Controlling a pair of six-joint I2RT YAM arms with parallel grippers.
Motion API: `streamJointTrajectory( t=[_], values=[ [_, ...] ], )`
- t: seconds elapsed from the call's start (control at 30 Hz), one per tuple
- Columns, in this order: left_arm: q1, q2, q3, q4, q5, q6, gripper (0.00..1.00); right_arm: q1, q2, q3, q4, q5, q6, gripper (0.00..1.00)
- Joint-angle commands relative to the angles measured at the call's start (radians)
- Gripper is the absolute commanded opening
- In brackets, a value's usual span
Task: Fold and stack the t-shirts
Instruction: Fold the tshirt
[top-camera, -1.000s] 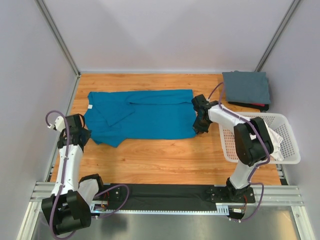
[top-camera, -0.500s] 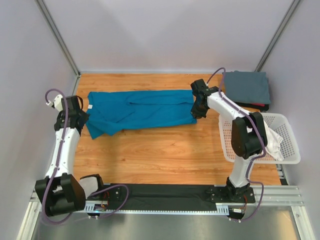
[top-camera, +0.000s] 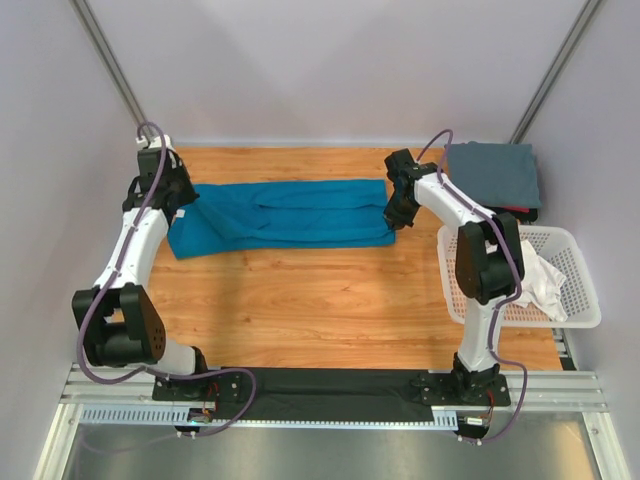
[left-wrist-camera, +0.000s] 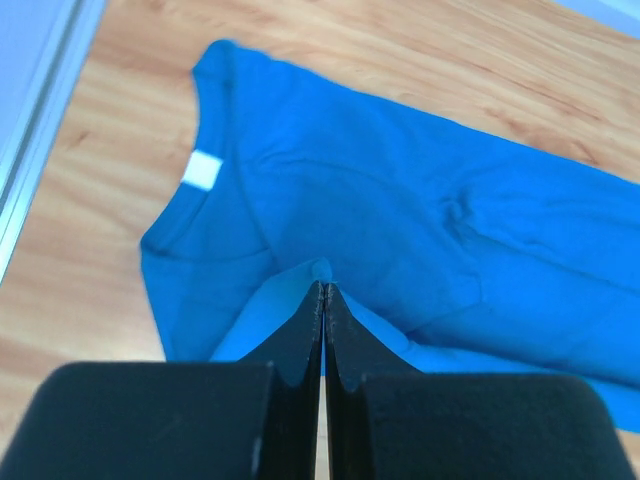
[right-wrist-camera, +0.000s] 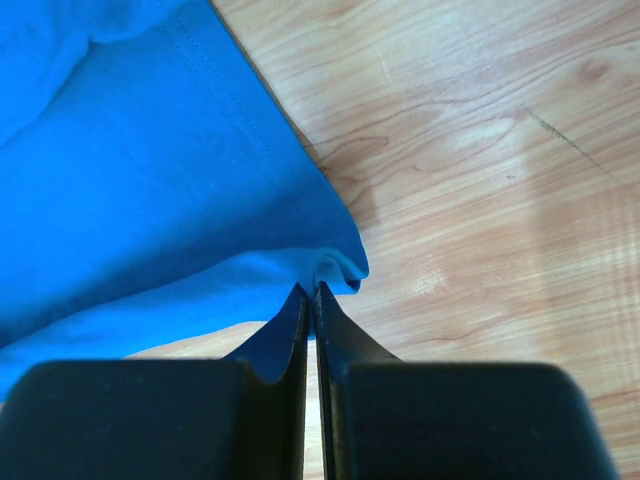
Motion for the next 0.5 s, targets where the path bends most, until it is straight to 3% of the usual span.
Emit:
streamJointTrajectory(
  t=[0.0,0.47],
  values=[
    [-0.027,0.042,0.066,0.063,0.098,0.160,0.00,-0.013,0.023,0.052,-0.017,-0.001,-0.013,0.00],
    [-0.072,0.188,0.175,0.098,0.187,0.255,0.00,-0.047,0.082,0.108,-0.017,-0.007,-0.027,0.00]
  ],
)
